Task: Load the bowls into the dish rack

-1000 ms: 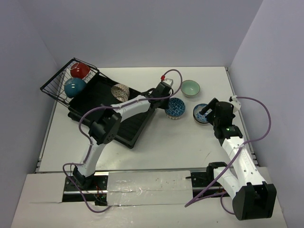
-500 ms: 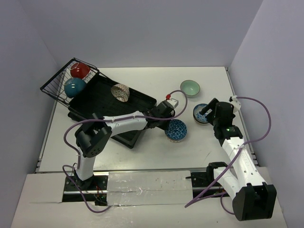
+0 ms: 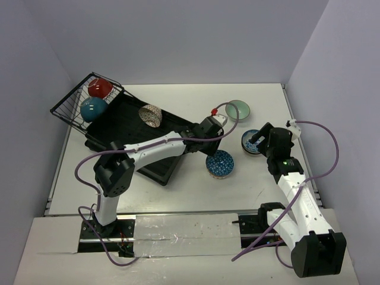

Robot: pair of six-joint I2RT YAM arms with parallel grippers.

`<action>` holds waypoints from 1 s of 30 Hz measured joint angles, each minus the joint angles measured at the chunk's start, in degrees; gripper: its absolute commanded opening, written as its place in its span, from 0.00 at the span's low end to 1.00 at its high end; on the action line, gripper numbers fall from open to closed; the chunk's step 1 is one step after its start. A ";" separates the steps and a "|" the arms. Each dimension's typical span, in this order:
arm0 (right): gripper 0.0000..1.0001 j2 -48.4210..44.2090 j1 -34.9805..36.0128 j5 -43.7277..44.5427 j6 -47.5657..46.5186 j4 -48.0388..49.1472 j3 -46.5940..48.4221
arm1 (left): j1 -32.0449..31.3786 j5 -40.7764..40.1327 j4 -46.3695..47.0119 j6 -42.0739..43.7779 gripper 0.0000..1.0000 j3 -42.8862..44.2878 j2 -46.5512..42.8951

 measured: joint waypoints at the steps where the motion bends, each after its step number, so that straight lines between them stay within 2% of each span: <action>1: 0.92 -0.04 0.02 0.02 -0.02 0.00 0.00 | -0.02 -0.02 -0.39 0.07 0.43 1.18 0.00; 5: 0.92 -0.13 0.11 0.02 -0.22 0.00 0.00 | -0.15 -0.28 -2.71 0.04 0.42 4.79 0.28; 13: 0.92 -0.13 0.24 0.00 -0.39 0.02 0.00 | -0.24 -1.49 -7.19 -0.09 0.39 6.38 4.70; 16: 0.92 -0.13 0.33 0.04 -0.39 0.02 0.00 | -0.26 -1.42 -8.63 -0.04 0.31 6.43 6.21; 24: 0.92 -0.13 0.35 0.04 -0.39 0.02 0.00 | -0.74 -1.33 -9.16 0.33 0.20 7.76 6.64; 30: 0.92 -0.17 0.35 0.04 -0.39 0.02 0.00 | -0.85 -0.79 -8.94 0.68 0.07 7.89 6.64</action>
